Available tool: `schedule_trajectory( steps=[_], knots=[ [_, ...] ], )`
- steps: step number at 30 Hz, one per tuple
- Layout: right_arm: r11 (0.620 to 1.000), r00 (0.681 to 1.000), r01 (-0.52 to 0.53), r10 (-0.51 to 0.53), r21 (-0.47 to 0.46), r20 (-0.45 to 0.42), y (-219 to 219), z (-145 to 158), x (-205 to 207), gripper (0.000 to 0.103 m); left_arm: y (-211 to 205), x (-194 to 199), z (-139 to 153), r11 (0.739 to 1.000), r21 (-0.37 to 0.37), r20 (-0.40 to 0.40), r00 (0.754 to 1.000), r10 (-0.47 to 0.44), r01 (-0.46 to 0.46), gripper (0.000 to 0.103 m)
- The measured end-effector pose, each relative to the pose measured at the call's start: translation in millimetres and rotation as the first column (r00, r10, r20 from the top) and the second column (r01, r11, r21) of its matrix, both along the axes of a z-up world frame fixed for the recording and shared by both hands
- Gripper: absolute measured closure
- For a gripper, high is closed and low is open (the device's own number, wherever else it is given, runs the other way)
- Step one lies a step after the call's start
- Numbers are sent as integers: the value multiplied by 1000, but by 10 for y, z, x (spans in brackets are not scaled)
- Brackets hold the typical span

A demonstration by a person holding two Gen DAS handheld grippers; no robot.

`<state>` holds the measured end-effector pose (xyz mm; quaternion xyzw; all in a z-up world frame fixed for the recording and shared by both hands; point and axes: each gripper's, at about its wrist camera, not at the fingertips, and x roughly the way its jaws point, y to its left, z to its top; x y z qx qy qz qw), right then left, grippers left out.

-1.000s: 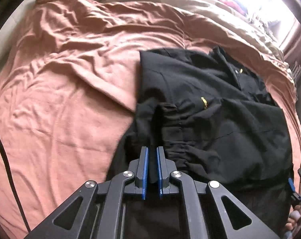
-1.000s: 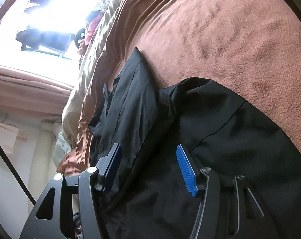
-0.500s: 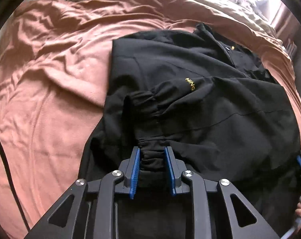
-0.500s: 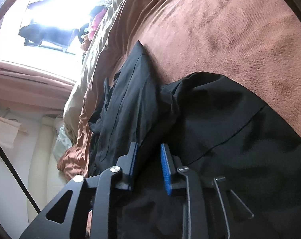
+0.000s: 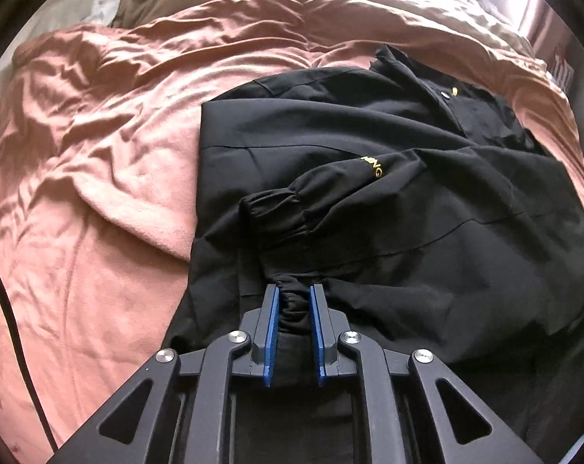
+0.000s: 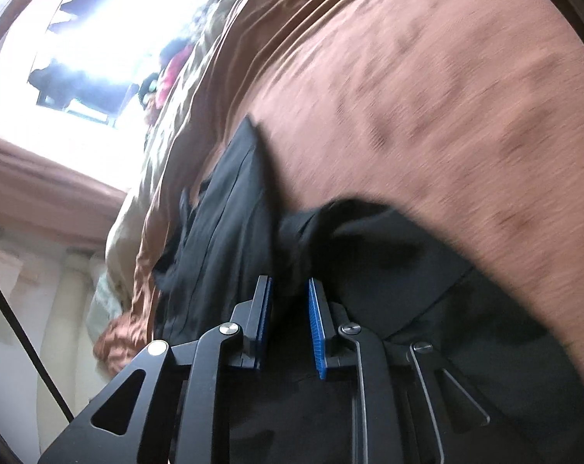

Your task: Fold large clothes

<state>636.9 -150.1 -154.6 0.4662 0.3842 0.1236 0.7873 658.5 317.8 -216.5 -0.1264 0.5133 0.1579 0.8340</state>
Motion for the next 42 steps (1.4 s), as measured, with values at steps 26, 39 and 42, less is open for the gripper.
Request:
schedule_trajectory(
  steps=[26, 39, 42],
  knots=[
    [985, 976, -104, 128, -134, 178, -272, 819, -1634, 22, -111, -2315, 962, 962, -273, 242, 965, 99, -30, 43],
    [938, 950, -149, 224, -313, 218, -871, 1145, -2496, 22, -170, -3373, 866, 956, -291, 275, 954, 114, -31, 43],
    [924, 948, -149, 235, -353, 215, -986, 1220, -2651, 22, -232, -3563, 775, 954, -299, 262, 959, 109, -26, 43]
  ],
)
